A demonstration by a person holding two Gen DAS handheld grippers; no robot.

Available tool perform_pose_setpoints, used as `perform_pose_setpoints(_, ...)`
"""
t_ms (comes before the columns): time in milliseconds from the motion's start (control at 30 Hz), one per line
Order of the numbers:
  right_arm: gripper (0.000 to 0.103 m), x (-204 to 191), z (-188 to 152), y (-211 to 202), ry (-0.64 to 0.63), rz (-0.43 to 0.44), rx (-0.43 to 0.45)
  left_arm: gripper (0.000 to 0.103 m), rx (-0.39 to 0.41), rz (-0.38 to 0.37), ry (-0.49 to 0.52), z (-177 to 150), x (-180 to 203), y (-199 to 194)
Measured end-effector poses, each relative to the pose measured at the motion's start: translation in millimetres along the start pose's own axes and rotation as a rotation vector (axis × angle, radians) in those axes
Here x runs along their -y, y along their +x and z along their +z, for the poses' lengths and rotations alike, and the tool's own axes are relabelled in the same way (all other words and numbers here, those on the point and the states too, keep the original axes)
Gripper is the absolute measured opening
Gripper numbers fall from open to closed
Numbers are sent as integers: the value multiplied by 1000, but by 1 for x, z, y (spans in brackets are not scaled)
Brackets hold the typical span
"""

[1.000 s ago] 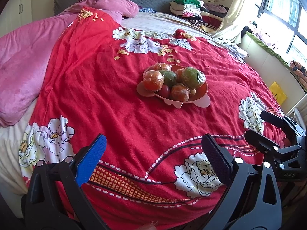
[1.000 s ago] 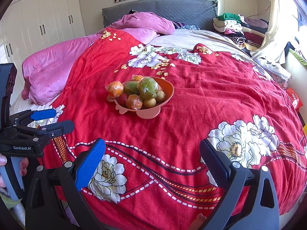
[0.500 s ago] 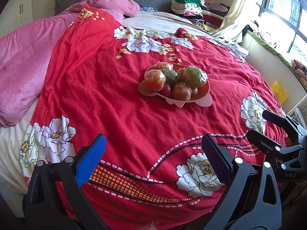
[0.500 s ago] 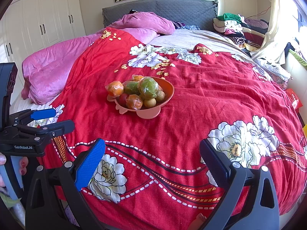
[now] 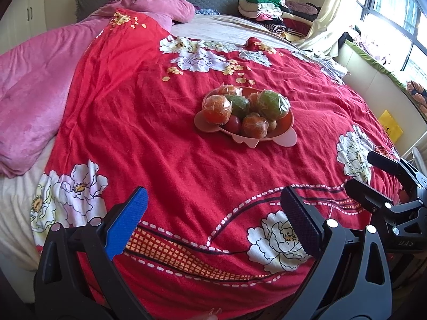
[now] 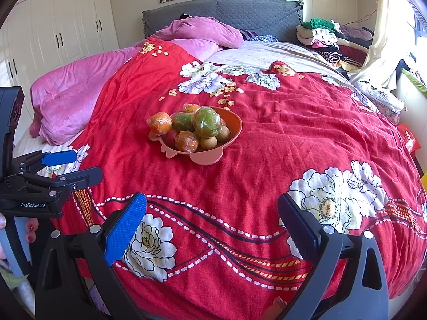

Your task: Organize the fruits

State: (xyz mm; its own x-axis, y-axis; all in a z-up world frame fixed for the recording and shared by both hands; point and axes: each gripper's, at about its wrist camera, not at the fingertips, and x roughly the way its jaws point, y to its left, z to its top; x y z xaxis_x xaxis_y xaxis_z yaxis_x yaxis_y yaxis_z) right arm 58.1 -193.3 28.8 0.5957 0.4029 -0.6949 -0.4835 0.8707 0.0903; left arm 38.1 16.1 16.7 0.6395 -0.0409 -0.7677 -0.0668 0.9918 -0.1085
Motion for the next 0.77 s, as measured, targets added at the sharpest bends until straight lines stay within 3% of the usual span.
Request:
perform_pose_setpoints(200,98,1,0,0,1,2,0,93,-2,23,6,0,0,2)
perform_pose_setpoints(367,98,4,-3,2,10,3,-7,93,-57,-23,-61,0,-11,8)
perform_pose_setpoints(500,98,18,-3,11,24,-17,-26,93,6,-53,-121,5,-25,2)
perform_pose_setpoints(567,98,30,0,17,37,-38,-32,93,15,-2,-134,12,-32,7)
perform_pose_setpoints(633,98,54,8,29,64,-65,-44,93,17,127,-108,22,-45,21)
perform_pose_setpoints(667,98,69,13,37,76,-113,-48,93,8,184,-115,28,-56,31)
perform_pose_setpoints(767,98,117,31,68,93,-240,-76,93,-13,242,-164,48,-91,66)
